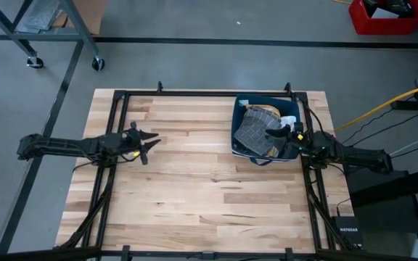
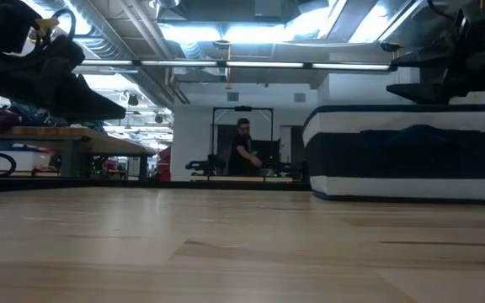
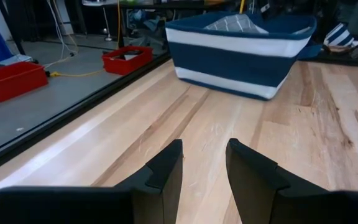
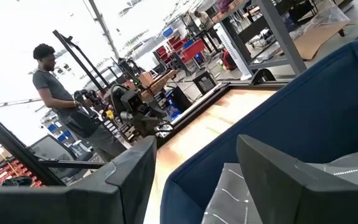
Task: Fold towel
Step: Return to Home Position
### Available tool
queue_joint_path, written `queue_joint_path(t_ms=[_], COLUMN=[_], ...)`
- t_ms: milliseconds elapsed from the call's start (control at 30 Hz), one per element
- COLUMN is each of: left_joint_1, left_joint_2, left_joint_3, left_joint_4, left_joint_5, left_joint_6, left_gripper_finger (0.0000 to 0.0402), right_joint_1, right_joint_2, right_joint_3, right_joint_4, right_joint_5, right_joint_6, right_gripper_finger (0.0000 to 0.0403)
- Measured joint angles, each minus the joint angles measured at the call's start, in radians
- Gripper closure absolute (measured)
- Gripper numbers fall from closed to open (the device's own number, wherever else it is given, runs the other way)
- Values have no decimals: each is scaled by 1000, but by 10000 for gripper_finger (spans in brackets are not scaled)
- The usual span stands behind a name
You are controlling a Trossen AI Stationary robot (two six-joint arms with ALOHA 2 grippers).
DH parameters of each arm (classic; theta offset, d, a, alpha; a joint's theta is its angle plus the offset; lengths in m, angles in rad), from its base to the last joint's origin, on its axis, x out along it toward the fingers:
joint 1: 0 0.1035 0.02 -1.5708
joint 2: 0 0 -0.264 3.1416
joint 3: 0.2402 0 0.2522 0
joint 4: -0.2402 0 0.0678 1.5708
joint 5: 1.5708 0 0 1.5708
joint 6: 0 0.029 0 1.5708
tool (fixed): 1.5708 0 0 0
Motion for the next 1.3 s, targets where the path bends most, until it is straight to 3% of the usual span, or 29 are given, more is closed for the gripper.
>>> queue_joint_path(t_ms=[567,1300], left_joint_1=[0,-1], left_joint_2=[-277,-280], left_joint_3=[0,0], left_joint_4=[0,0], left_joint_5=[0,0], left_joint_6=[0,0], left_gripper_finger=[288,288], right_joint_1=[0,0], right_joint_2=[-1,-1], right_joint_3=[0,0], right_joint_4=[-16,-18], right_joint_5=[0,-1], right_joint_6=[0,0], right_gripper_finger=[173,173])
